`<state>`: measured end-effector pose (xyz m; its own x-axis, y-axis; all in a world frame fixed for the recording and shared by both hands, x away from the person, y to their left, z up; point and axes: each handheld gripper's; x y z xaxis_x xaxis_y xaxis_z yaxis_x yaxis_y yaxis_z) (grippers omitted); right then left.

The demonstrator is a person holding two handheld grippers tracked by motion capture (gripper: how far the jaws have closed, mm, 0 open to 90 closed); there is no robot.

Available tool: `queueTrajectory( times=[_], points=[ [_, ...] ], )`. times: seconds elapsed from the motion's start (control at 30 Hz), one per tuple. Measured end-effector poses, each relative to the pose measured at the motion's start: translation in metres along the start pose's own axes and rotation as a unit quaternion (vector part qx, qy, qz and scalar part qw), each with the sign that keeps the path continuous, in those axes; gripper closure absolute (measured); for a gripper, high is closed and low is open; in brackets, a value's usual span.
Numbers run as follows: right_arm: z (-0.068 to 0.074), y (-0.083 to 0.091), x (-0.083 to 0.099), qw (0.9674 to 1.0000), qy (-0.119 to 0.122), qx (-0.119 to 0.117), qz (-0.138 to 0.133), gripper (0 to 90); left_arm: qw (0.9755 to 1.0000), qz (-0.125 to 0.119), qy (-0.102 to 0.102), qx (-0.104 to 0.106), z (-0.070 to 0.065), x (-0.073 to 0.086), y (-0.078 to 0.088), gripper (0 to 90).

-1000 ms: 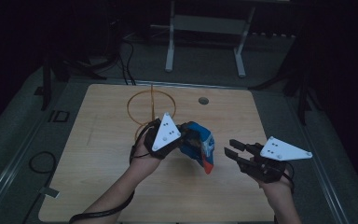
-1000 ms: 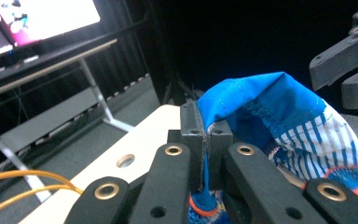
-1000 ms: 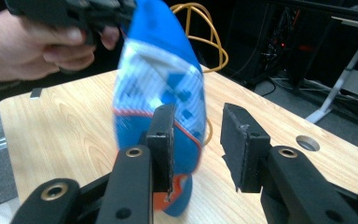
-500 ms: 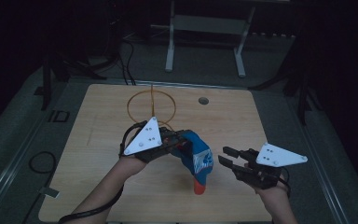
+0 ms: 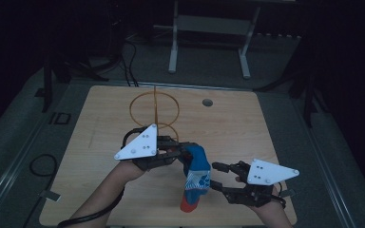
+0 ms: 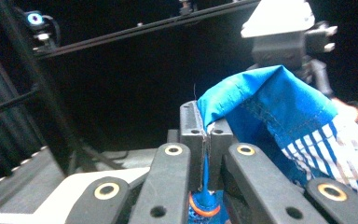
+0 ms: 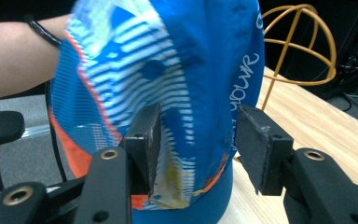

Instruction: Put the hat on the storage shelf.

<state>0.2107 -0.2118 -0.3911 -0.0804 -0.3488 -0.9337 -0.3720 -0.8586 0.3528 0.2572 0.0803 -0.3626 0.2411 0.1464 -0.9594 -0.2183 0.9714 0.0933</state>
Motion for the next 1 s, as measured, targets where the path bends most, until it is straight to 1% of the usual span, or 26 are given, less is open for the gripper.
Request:
queueTrajectory(
  times=[0.03, 0.07, 0.1, 0.13, 0.17, 0.2, 0.23, 0.27, 0.3, 0.37, 0.4, 0.43, 0.47, 0.53, 0.57, 0.8, 0.83, 0.87, 0.9, 1.0],
  points=[
    [0.0, -0.003, 0.0, 1.0, -0.002, 0.005, 0.005, 50.1, 1.0, -0.002, 0.004, 0.005, 0.0, 0.0, 0.0, 89.8],
    [0.0, -0.006, 0.0, 1.0, -0.004, 0.005, 0.006, 50.3, 1.0, -0.003, 0.003, 0.004, -0.001, 0.0, 0.0, 89.8],
    [0.0, -0.007, 0.0, 0.9999, -0.008, 0.0, 0.006, 54.6, 1.0, -0.005, 0.005, 0.006, -0.001, 0.0, 0.001, 89.8],
    [0.0, -0.009, 0.0, 1.0, -0.007, -0.001, 0.002, 56.7, 0.9999, -0.008, 0.007, 0.01, -0.001, 0.0, 0.001, 89.8],
    [0.0, -0.01, 0.0, 1.0, -0.006, 0.003, 0.003, 58.7, 0.9999, -0.009, 0.006, 0.008, -0.001, 0.0, 0.002, 89.8],
    [0.0, -0.012, 0.0, 1.0, -0.006, 0.002, 0.004, 63.9, 0.9999, -0.01, 0.008, 0.009, -0.001, 0.0, 0.002, 89.8],
    [0.001, -0.013, -0.001, 1.0, -0.006, -0.001, 0.001, 67.1, 0.9998, -0.012, 0.011, 0.01, -0.001, 0.001, 0.002, 89.8],
    [0.001, -0.014, -0.001, 1.0, -0.006, 0.002, -0.001, 70.3, 0.9999, -0.011, 0.008, 0.007, -0.001, 0.001, 0.003, 89.8],
    [0.001, -0.014, -0.001, 1.0, -0.004, 0.002, -0.001, 76.9, 0.9999, -0.009, 0.009, 0.007, -0.001, 0.001, 0.003, 89.8],
    [0.001, -0.015, -0.002, 0.9999, -0.001, 0.014, 0.001, 83.1, 1.0, -0.006, 0.008, 0.002, -0.001, 0.001, 0.004, 89.8],
    [0.001, -0.016, -0.002, 0.9999, -0.004, 0.016, 0.001, 86.6, 1.0, -0.003, 0.008, 0.001, 0.0, 0.002, 0.005, 89.7],
    [0.0, -0.016, -0.002, 0.9998, -0.003, 0.02, 0.0, 88.1, 1.0, 0.002, 0.007, -0.005, 0.0, 0.003, 0.006, 89.7],
    [-0.001, -0.015, -0.002, 0.9997, -0.005, 0.025, 0.001, 88.6, 0.9999, 0.005, 0.009, -0.005, 0.001, 0.004, 0.008, 89.7],
    [-0.003, -0.014, -0.001, 0.9996, -0.006, 0.029, 0.002, 89.3, 0.9997, 0.017, 0.009, -0.013, 0.002, 0.006, 0.01, 89.7],
    [-0.003, -0.013, -0.001, 0.9994, -0.006, 0.035, 0.001, 89.7, 0.9997, 0.018, 0.012, -0.012, 0.002, 0.008, 0.011, 89.7],
    [-0.006, -0.003, -0.003, 0.999, -0.004, 0.043, -0.002, 89.9, 0.999, 0.034, 0.024, -0.017, 0.003, 0.019, 0.02, 89.5],
    [-0.006, -0.003, -0.003, 0.999, -0.004, 0.043, -0.002, 89.9, 0.999, 0.034, 0.024, -0.017, 0.003, 0.019, 0.02, 89.5],
    [-0.006, -0.002, -0.003, 0.999, -0.004, 0.044, -0.002, 89.9, 0.9988, 0.04, 0.024, -0.016, 0.003, 0.021, 0.022, 89.5],
    [-0.009, 0.002, -0.005, 0.9989, -0.005, 0.047, -0.008, 89.9, 0.9986, 0.043, 0.024, -0.016, 0.002, 0.022, 0.022, 89.5],
    [-0.012, 0.007, -0.007, 0.9987, -0.007, 0.049, -0.015, 89.9, 0.9984, 0.05, 0.022, -0.013, 0.001, 0.024, 0.023, 89.3]
  ],
)
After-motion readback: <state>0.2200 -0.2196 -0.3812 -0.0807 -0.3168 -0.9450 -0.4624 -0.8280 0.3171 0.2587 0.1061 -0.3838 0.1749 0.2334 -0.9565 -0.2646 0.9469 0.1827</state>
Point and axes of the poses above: each handheld gripper's, and its own axes: y roughly backward along the jaws, x roughly out of its underside, z roughly to its left, and after that the axes turned 1 degree about z, right-handed
